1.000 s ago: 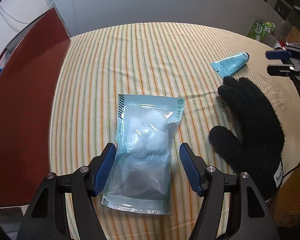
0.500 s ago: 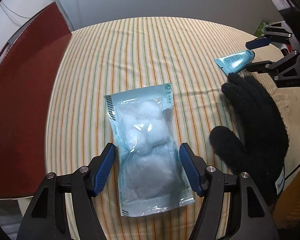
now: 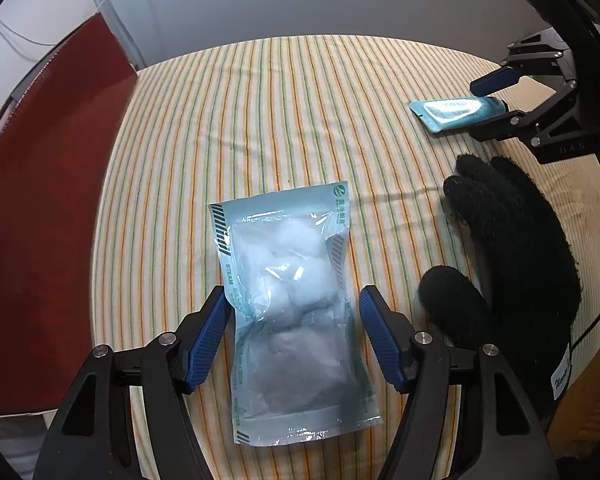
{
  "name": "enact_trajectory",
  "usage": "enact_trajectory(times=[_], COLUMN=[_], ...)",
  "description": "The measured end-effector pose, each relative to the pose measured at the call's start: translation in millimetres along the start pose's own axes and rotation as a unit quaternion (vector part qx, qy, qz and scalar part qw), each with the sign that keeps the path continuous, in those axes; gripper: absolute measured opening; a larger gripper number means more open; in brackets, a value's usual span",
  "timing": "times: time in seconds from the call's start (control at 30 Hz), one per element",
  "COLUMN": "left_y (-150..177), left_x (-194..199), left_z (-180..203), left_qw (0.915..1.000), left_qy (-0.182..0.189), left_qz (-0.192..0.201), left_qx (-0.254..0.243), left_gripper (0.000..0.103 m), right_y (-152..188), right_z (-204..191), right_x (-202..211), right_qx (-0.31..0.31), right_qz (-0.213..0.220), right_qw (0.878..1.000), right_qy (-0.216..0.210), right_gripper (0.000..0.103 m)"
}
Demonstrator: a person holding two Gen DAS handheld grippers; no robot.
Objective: Organize soft objects
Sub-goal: 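Grasp the cotton-ball pack with the left tool while the right tool grasps the cream tube, then carry the cotton pack with the left tool while the right tool carries the tube, releasing both into the box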
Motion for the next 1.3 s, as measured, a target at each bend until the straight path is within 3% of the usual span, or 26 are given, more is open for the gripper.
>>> enact_trajectory(times=[0.27, 0.43, 0.67, 1.13, 1.3], left_y=[1.4, 0.0, 2.5, 11.7, 13.0], left_x=[0.0, 3.2, 5.9, 23.5, 42.2], left_z=[0.8, 8.2, 11.4, 1.4, 2.4], left_qw=[1.0000, 0.9999, 0.9996, 0.9975, 0.9958], left_qy=[0.005, 0.005, 0.005, 0.028, 0.033], left_qz=[-0.001, 0.012, 0.027, 0.060, 0.082], left_qx=[-0.001, -0.009, -0.007, 0.024, 0.022], left_gripper=[0.066, 0.049, 0.038, 0.036, 0.036], right_y=[-4.8, 16.8, 55.3, 131.2, 124.6], right_z=[13.7, 24.6, 39.8, 53.7, 43.0], right_x=[-3.0, 2.2, 14.3, 61.8, 84.9], right_qx=[-0.036, -0.079, -0.180, -0.276, -0.278], right_qz=[-0.011, -0.004, 0.016, 0.094, 0.116], right_qw=[0.999, 0.997, 0.983, 0.956, 0.952], right_qy=[-0.020, -0.015, -0.012, -0.038, -0.045], right_gripper=[0.036, 0.028, 0.026, 0.025, 0.025])
Point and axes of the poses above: each gripper's, at about its wrist camera, not at the fingertips, and x roughly against the way its jaws point, z to its right, y to its underside, the point moved 1 cm from there along -x, roughly the way its jaws point, and after that the axes turned 11 degrees about -x, right-handed, at the moved point
